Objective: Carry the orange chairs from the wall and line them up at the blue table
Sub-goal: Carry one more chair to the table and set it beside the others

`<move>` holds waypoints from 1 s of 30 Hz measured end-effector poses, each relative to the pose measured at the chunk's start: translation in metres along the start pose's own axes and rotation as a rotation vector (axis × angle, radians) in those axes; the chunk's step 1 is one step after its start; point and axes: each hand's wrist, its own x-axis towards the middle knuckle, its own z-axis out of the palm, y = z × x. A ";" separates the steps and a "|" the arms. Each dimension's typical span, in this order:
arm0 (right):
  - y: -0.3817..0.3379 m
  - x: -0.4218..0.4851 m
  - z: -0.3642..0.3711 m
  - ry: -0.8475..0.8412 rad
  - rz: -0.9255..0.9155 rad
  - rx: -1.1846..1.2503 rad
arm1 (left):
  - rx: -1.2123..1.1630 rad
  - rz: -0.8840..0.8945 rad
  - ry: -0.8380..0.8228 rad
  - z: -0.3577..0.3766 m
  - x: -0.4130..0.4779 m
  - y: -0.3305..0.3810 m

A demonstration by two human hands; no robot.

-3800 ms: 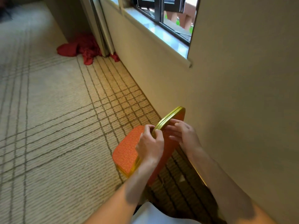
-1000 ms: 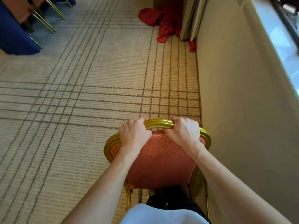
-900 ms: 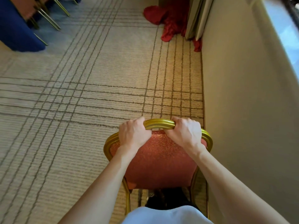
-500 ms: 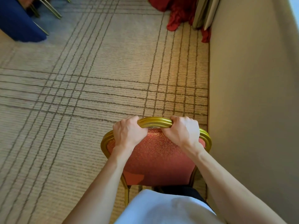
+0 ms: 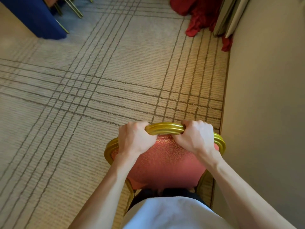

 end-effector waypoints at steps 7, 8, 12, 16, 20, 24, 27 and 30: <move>-0.005 0.046 -0.008 0.085 -0.117 -0.030 | -0.074 0.056 0.075 -0.009 0.034 -0.004; -0.005 0.057 -0.009 0.101 -0.135 -0.026 | -0.088 0.080 0.095 -0.010 0.043 -0.006; -0.006 0.100 -0.010 0.143 -0.198 0.019 | -0.163 0.156 0.155 -0.009 0.081 -0.009; -0.020 0.159 -0.010 0.188 -0.228 0.011 | -0.192 0.147 0.194 -0.007 0.138 -0.026; -0.042 0.215 -0.012 0.188 -0.220 -0.019 | -0.227 0.152 0.208 -0.009 0.198 -0.047; -0.059 0.259 -0.016 0.196 -0.220 -0.037 | -0.231 0.162 0.226 -0.016 0.249 -0.061; -0.066 0.288 -0.020 0.237 -0.226 -0.038 | -0.235 0.181 0.242 -0.022 0.279 -0.065; -0.074 0.319 -0.021 0.238 -0.209 -0.039 | -0.230 0.181 0.241 -0.023 0.315 -0.074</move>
